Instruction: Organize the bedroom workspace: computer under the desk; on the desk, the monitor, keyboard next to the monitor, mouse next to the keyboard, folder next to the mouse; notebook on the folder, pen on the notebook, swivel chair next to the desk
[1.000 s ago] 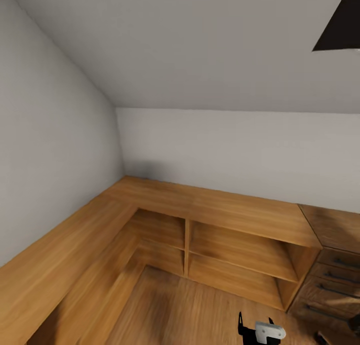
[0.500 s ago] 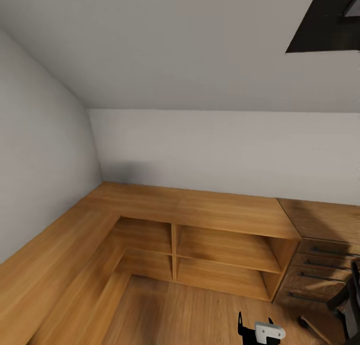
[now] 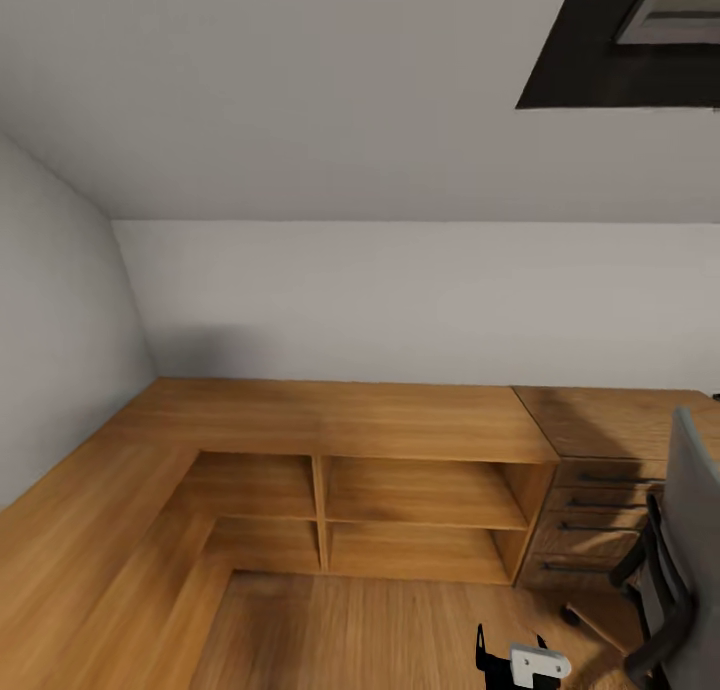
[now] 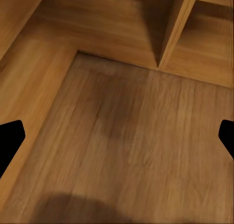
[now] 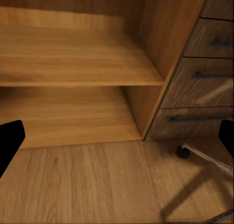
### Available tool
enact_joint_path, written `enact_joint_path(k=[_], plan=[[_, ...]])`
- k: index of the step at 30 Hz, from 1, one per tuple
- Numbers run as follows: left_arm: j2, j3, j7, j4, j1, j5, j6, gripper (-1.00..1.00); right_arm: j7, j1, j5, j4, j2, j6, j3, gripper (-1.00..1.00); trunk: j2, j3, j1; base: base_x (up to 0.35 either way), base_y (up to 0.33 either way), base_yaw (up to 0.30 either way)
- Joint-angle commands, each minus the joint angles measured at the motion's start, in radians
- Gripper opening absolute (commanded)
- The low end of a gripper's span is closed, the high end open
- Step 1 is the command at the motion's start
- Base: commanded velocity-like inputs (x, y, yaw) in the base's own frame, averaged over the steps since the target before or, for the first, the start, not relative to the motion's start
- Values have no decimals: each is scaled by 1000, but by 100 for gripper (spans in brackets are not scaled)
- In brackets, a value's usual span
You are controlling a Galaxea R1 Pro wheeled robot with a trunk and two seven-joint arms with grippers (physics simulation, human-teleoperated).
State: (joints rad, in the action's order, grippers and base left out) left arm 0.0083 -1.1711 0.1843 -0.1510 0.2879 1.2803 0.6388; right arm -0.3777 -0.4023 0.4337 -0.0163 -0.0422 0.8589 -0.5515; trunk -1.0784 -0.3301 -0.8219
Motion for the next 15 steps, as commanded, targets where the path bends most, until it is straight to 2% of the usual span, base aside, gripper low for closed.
enact_joint_path(k=[1,10,15], plan=[[1,-9,9,-2,0,2,2,100,-6,-1,4,-2,-1,2,-8,100,-1,-1,0,0,0,-278],[1,-9,9,-2,0,2,2,100,-6,-1,4,-1,-1,2,-8,100,-1,-1,0,0,12,-278],[0,-9,9,-2,0,2,2,100,-6,-1,4,-2,-1,2,-8,100,-1,-1,0,34,170,-278]])
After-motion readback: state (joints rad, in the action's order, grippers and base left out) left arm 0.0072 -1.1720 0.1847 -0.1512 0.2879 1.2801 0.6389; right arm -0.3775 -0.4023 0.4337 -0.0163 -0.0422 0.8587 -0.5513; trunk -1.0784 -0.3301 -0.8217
